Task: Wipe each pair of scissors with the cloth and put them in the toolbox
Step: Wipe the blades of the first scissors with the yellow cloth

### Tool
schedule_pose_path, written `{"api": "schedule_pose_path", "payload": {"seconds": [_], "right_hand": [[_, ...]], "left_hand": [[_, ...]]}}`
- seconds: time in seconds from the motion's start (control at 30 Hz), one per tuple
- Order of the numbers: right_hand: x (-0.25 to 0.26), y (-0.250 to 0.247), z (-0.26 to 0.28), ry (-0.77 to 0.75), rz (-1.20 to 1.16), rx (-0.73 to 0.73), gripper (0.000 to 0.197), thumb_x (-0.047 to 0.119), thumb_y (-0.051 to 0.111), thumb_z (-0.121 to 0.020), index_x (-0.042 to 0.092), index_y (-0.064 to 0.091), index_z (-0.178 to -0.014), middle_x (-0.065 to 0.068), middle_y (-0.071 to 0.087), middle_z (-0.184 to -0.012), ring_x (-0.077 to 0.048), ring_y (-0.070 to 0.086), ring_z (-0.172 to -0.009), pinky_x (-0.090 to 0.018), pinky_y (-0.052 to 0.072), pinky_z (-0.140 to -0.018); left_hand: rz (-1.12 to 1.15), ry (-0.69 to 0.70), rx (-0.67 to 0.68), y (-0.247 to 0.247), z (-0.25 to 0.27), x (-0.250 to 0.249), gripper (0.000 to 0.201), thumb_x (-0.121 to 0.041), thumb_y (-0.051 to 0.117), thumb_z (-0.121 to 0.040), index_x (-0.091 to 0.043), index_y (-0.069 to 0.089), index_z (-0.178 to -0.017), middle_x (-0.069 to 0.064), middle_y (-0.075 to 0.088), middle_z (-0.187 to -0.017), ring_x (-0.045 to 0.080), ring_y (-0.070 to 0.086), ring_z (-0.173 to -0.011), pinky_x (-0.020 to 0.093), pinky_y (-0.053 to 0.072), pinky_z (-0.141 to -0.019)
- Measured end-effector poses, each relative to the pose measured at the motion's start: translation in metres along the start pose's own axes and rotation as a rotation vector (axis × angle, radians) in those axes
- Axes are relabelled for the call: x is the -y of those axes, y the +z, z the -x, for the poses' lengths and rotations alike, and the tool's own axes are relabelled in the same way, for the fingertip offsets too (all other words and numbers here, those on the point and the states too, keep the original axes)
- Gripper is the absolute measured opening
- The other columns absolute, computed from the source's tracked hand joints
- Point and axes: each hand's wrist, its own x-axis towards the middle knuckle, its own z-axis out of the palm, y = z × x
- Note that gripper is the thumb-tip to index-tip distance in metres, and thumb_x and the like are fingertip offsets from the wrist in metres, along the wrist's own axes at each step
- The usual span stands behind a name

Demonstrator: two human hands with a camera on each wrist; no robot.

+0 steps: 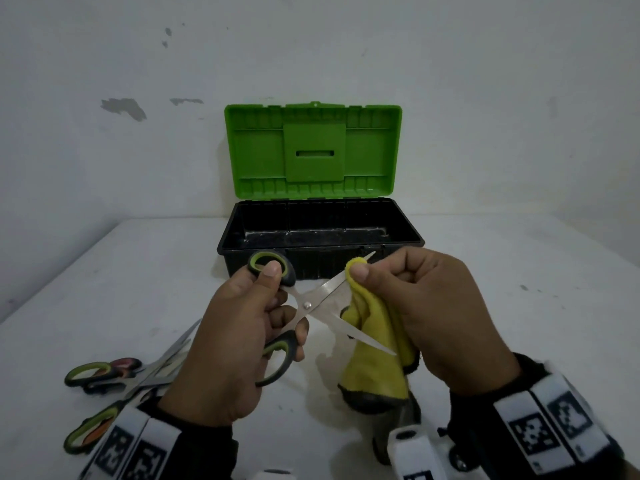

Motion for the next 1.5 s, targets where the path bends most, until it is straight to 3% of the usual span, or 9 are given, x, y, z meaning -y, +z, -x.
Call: {"api": "schedule_pose_path", "payload": {"seconds": [0.17, 0.3, 0.43, 0.63, 0.77, 0.97, 1.1, 1.37, 1.5], "right_hand": [[-0.007, -0.004, -0.006, 0.019, -0.013, -0.035, 0.030, 0.029, 0.082, -0.076, 0.002, 0.070, -0.075, -0.021, 0.073, -0.068, -0.038, 0.073, -0.065, -0.053, 0.061, -0.062], [-0.003, 0.005, 0.001, -0.019, 0.092, 0.005, 0.029, 0.034, 0.082, -0.071, 0.007, 0.071, -0.071, -0.009, 0.073, -0.063, -0.020, 0.071, -0.058, -0.035, 0.059, -0.057], [-0.005, -0.003, -0.007, 0.040, -0.055, -0.023, 0.032, 0.024, 0.081, -0.078, -0.005, 0.067, -0.080, -0.022, 0.072, -0.066, -0.038, 0.072, -0.060, -0.051, 0.061, -0.060], [-0.006, 0.003, -0.002, 0.008, 0.062, -0.014, 0.030, 0.033, 0.082, -0.072, 0.005, 0.071, -0.074, -0.012, 0.074, -0.066, -0.031, 0.072, -0.063, -0.042, 0.061, -0.062], [-0.008, -0.004, -0.007, 0.048, -0.061, -0.029, 0.033, 0.028, 0.082, -0.077, -0.002, 0.068, -0.079, -0.024, 0.072, -0.069, -0.041, 0.072, -0.064, -0.057, 0.060, -0.065], [-0.004, 0.000, -0.002, 0.038, -0.017, 0.011, 0.032, 0.028, 0.081, -0.074, -0.002, 0.069, -0.077, -0.018, 0.073, -0.065, -0.026, 0.071, -0.056, -0.031, 0.058, -0.052], [-0.007, -0.004, -0.006, 0.044, -0.042, -0.023, 0.035, 0.028, 0.080, -0.077, -0.004, 0.068, -0.080, -0.021, 0.073, -0.068, -0.036, 0.073, -0.061, -0.043, 0.061, -0.057], [-0.011, -0.018, -0.021, 0.079, -0.012, -0.038, 0.032, 0.028, 0.076, -0.083, -0.003, 0.066, -0.080, -0.023, 0.073, -0.068, -0.034, 0.072, -0.059, -0.040, 0.060, -0.059], [-0.008, -0.041, -0.032, 0.021, 0.180, -0.087, 0.027, 0.034, 0.069, -0.088, 0.011, 0.065, -0.075, -0.001, 0.071, -0.061, -0.011, 0.066, -0.053, -0.023, 0.051, -0.050]], "left_hand": [[-0.009, 0.000, 0.005, 0.000, 0.000, 0.000, 0.023, -0.027, 0.046, -0.101, -0.013, 0.058, -0.086, -0.001, 0.040, -0.058, 0.022, 0.049, -0.043, 0.027, 0.042, -0.038], [-0.028, 0.009, 0.009, 0.000, -0.001, -0.001, 0.021, -0.026, 0.046, -0.101, -0.013, 0.058, -0.088, -0.001, 0.040, -0.058, 0.022, 0.049, -0.043, 0.027, 0.042, -0.038], [-0.038, 0.022, 0.011, 0.000, -0.003, -0.002, 0.021, -0.025, 0.046, -0.101, -0.011, 0.057, -0.092, 0.000, 0.038, -0.059, 0.022, 0.048, -0.042, 0.027, 0.042, -0.037], [-0.048, 0.014, 0.015, 0.000, -0.001, -0.003, 0.020, -0.024, 0.046, -0.101, -0.011, 0.058, -0.091, 0.002, 0.037, -0.061, 0.022, 0.048, -0.042, 0.027, 0.042, -0.037], [-0.056, 0.019, 0.021, -0.002, -0.001, -0.004, 0.021, -0.025, 0.045, -0.101, -0.011, 0.057, -0.091, 0.000, 0.038, -0.059, 0.022, 0.049, -0.043, 0.027, 0.042, -0.038], [-0.055, 0.013, 0.028, -0.002, 0.000, -0.005, 0.022, -0.025, 0.045, -0.101, -0.011, 0.057, -0.089, 0.000, 0.038, -0.058, 0.022, 0.049, -0.043, 0.027, 0.042, -0.037], [-0.057, 0.015, 0.024, -0.003, 0.001, -0.004, 0.022, -0.026, 0.046, -0.101, -0.012, 0.057, -0.089, -0.001, 0.039, -0.058, 0.022, 0.049, -0.043, 0.027, 0.043, -0.038], [-0.069, 0.060, 0.016, -0.004, -0.001, 0.001, 0.024, -0.027, 0.044, -0.102, -0.008, 0.057, -0.096, 0.000, 0.038, -0.061, 0.024, 0.052, -0.044, 0.030, 0.044, -0.042], [-0.123, 0.171, -0.020, -0.006, -0.003, 0.001, 0.023, -0.025, 0.041, -0.103, -0.009, 0.055, -0.095, -0.005, 0.045, -0.053, 0.027, 0.058, -0.049, 0.033, 0.049, -0.046]]}}
